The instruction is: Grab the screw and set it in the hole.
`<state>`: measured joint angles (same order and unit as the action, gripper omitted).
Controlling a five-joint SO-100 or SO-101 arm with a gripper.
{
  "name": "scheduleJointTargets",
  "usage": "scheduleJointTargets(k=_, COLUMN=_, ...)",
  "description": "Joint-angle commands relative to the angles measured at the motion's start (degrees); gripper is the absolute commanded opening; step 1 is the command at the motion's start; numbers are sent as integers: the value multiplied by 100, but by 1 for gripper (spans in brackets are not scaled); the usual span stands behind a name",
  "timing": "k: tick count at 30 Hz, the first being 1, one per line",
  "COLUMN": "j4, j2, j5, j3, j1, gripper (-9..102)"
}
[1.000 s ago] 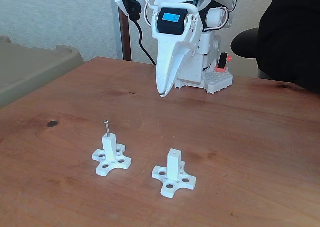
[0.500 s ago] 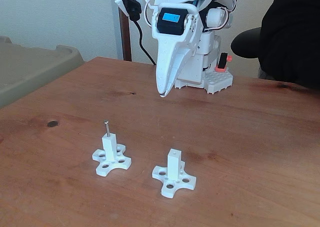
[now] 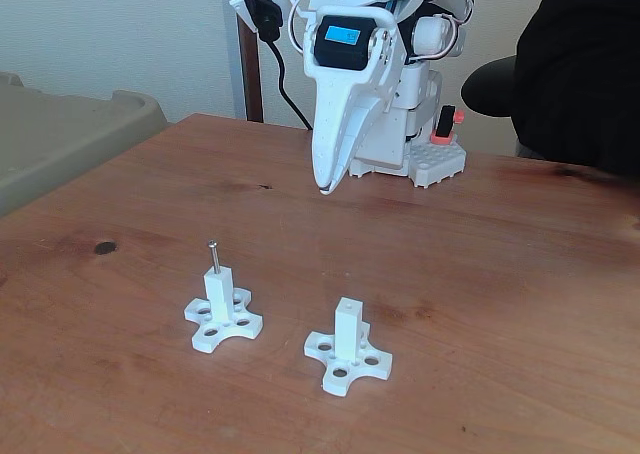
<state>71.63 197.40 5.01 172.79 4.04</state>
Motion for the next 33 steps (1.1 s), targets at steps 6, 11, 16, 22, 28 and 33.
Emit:
scheduleJointTargets(k=6, j4=97, j2=-1020, j5=149, j3=-861, j1=-9, gripper=-4)
scheduleJointTargets(k=11, j4=-105, j2=-1740, j5=123, j3=-1371, j1=18, gripper=-4)
scheduleJointTargets(k=16, j4=-281, j2=-2514, j5=62, j3=-1960, j1=62, gripper=-4)
scheduleJointTargets(k=22, j4=-290, j2=-3621, j5=9, j3=-2900, j1=114, gripper=-4)
scheduleJointTargets(k=28, j4=-316, j2=-4526, j5=-62, j3=-3709, j1=246, gripper=-4)
scheduleJointTargets(k=33, j4=-325, j2=-5142, j5=-123, j3=-4236, j1=290, gripper=-4)
